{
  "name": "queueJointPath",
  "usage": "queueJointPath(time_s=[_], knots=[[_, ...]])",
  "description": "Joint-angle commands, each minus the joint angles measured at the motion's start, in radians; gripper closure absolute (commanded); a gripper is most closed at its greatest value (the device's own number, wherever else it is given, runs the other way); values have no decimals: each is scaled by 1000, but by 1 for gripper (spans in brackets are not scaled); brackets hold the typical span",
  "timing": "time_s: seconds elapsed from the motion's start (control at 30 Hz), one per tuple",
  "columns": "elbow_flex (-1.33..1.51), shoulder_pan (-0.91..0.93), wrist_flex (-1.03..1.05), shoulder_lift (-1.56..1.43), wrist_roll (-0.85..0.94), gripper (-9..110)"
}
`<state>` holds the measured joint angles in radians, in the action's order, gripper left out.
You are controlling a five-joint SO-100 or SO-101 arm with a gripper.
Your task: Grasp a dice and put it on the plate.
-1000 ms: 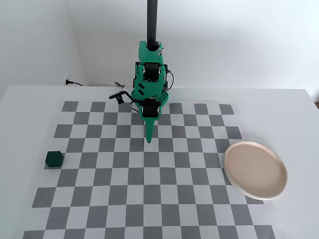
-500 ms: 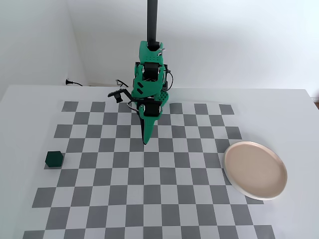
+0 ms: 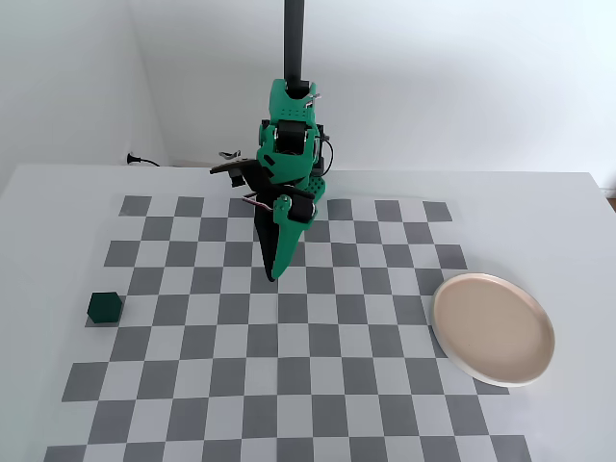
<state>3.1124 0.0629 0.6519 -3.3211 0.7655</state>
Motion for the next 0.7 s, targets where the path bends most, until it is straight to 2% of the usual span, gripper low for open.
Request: queueJointPath(time_s=[0.0,0.5,0.6,0.67], knots=[[-26,-23,-44,-12,172,106],[-26,-100,-37,-14,765,106],[-31,-112,-49,-14,811,95],[-44,-118,-49,-14,825,94]])
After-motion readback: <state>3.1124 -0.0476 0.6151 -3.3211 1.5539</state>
